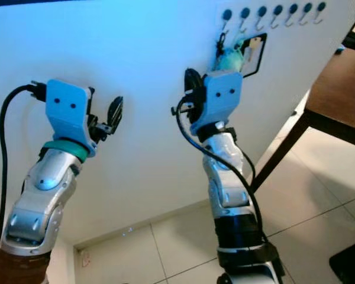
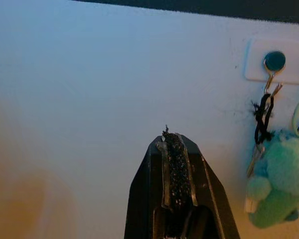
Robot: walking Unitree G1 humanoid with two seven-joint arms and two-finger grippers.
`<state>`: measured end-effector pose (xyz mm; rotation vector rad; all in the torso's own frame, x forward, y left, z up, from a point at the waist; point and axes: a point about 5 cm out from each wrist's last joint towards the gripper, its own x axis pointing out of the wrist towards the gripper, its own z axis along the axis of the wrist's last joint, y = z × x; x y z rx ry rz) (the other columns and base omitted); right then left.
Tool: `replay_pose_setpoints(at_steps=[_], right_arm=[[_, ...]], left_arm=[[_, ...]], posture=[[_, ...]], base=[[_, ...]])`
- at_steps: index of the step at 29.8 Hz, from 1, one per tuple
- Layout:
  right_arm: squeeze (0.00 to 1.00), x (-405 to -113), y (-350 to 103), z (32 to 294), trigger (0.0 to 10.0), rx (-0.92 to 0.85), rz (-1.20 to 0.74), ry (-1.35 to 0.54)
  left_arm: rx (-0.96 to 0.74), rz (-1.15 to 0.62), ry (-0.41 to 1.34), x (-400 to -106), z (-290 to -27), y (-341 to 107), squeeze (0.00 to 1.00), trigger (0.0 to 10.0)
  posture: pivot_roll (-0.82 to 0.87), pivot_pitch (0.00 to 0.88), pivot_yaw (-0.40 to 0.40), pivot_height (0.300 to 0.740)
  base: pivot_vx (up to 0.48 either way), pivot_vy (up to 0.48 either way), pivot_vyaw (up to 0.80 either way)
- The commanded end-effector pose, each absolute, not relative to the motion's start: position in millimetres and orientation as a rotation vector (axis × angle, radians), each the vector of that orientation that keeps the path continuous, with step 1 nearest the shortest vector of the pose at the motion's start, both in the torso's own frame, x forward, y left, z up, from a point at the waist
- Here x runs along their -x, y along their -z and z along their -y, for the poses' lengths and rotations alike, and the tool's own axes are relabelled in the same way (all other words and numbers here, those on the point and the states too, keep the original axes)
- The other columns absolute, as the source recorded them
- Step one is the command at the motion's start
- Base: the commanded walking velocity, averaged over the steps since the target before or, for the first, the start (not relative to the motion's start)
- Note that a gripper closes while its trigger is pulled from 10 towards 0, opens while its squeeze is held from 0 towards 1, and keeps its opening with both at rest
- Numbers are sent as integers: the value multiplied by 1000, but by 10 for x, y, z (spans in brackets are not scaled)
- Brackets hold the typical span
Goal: Hang keys on a hook
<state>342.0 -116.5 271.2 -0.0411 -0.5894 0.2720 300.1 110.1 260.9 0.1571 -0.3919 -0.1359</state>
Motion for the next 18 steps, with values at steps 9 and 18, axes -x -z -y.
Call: replay_pose_setpoints(at_steps=[9, 18], right_arm=[[0, -3418, -2667, 1169, 10000, 44, 575, -269], [0, -3414, -2661, 1152, 10000, 39, 573, -284]], left_arm=[[-164, 375, 132, -3010, -1099, -2567, 0, 10000], [-160, 368, 123, -3020, -1114, -2558, 0, 10000]], posture=[[-44, 64, 75, 740], [-44, 64, 75, 740]], base=[[0, -410, 0], [0, -370, 0]])
